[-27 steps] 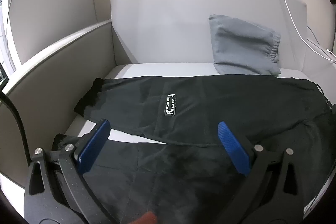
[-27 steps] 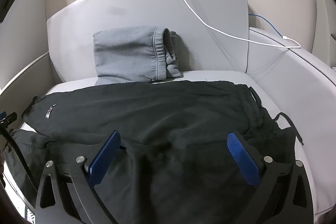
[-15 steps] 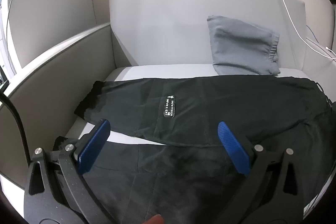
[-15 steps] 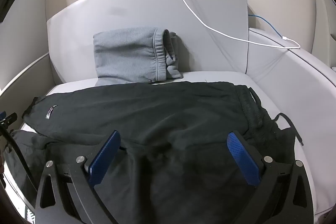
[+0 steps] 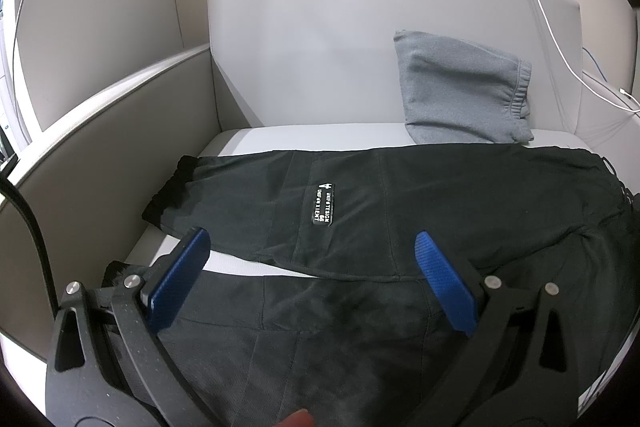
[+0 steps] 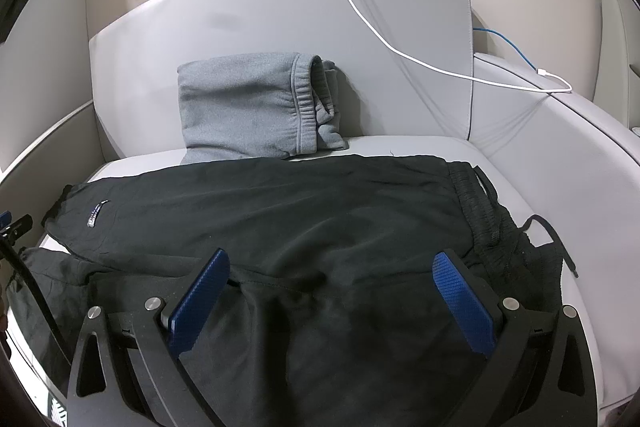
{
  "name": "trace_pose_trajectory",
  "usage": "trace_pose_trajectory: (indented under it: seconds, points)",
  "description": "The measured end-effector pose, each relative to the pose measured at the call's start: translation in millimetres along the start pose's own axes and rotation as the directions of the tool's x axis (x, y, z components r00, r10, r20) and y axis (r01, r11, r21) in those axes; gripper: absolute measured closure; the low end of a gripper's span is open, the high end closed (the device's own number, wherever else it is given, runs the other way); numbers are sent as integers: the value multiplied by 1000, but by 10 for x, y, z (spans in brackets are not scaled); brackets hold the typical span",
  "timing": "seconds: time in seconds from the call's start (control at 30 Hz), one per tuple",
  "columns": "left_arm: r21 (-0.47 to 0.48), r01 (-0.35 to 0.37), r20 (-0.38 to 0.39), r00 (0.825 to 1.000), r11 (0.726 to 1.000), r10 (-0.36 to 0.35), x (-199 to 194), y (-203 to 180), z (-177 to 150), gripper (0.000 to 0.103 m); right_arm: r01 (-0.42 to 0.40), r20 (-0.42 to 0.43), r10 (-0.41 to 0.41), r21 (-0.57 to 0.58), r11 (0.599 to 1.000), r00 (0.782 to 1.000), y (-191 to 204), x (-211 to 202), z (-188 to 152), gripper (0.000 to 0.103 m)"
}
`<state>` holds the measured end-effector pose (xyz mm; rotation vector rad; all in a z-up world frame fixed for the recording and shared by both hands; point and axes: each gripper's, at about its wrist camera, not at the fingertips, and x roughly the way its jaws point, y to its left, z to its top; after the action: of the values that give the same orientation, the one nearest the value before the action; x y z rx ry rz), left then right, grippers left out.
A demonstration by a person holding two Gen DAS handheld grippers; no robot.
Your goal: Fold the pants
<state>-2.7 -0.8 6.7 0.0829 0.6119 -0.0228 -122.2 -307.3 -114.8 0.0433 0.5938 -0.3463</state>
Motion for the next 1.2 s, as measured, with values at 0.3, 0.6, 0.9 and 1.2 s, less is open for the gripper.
trace_pose_trajectory:
  seconds: [0.3,0.6,0.9,1.2]
  points:
    - [1,-1,3,1000,1000,1,-4,-2,-13,1,-1,-1,1,1,1000,1000,4,23,-9,0]
    - [8,-5,-1,1000,1000,5,9,-22,1,1,-2,-3,2,1,1000,1000,2,14,-4,0]
    - [8,-5,0,1000,1000,5,8,-24,-8,1,-1,-5,1,-2,1000,1000,0,9,-4,0]
    - [8,-5,0,1000,1000,5,7,-31,-13,1,-4,-5,4,-30,1000,1000,28,38,1,0]
